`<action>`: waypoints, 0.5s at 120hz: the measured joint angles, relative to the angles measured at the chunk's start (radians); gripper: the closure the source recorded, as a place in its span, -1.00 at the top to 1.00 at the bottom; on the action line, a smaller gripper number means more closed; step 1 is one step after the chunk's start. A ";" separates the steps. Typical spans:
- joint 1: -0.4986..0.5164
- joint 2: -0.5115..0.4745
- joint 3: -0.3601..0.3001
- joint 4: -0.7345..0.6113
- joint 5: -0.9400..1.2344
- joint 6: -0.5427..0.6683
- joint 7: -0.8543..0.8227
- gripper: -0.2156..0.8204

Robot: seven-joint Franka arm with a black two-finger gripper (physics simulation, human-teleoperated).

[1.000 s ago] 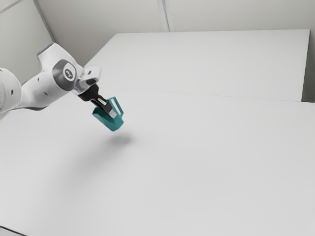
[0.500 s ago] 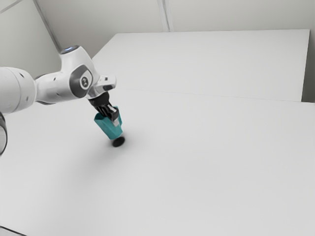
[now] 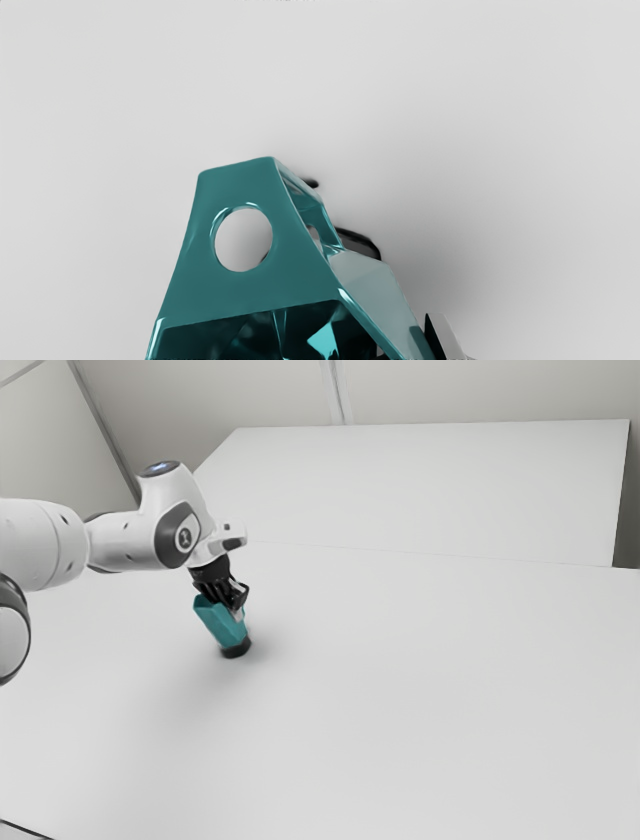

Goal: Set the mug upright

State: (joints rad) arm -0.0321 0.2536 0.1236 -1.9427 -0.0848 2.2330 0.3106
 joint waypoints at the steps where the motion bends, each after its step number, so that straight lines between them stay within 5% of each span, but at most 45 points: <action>1: 0.000 0.001 0.000 0.000 0.000 0.000 -0.002 -0.93; 24: 0.000 0.011 -0.001 0.002 -0.001 0.019 -0.039 -0.87; 60: 0.000 -0.003 0.000 0.001 -0.014 0.028 -0.058 -0.30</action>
State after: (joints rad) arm -0.0323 0.2510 0.1241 -1.9413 -0.0984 2.2608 0.2526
